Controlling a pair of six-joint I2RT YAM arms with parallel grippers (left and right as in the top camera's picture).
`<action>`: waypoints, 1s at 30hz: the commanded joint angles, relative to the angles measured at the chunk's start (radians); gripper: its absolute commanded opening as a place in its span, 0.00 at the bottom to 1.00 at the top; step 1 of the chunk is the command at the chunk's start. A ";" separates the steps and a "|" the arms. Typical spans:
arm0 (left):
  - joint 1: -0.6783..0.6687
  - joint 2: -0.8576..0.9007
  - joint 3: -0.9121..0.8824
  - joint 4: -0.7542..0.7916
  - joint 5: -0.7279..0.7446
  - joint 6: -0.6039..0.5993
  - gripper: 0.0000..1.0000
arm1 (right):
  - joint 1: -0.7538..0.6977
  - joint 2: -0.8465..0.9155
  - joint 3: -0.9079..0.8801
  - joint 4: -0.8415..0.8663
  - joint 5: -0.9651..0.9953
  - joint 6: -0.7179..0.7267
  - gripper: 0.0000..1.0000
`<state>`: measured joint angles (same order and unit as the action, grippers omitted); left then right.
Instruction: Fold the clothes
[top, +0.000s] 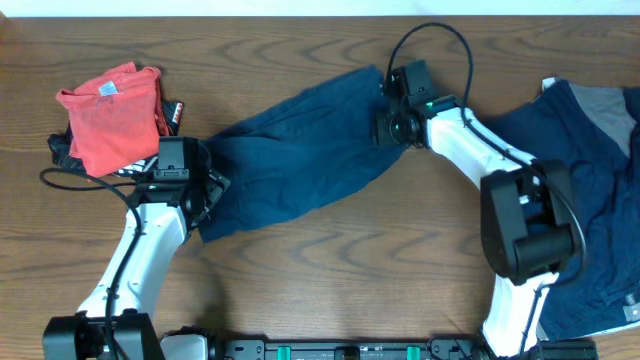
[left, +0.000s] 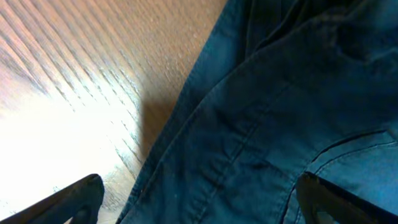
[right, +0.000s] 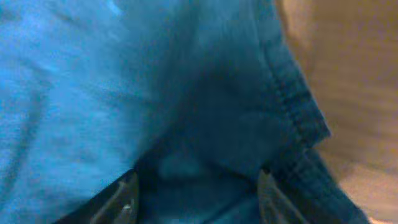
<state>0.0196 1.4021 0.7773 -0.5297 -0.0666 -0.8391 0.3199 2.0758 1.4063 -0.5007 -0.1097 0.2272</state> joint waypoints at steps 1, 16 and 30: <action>0.005 0.046 -0.032 0.023 0.007 -0.001 1.00 | -0.002 0.055 0.000 -0.024 0.016 -0.026 0.65; 0.005 0.282 -0.035 0.232 0.265 0.131 0.62 | -0.064 -0.087 0.000 -0.252 0.259 0.083 0.78; 0.005 0.106 0.016 -0.054 0.558 0.388 0.06 | -0.076 -0.296 0.000 -0.272 -0.211 -0.191 0.52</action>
<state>0.0296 1.5978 0.7773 -0.5014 0.4141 -0.5323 0.2325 1.8198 1.4105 -0.7502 -0.0914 0.1295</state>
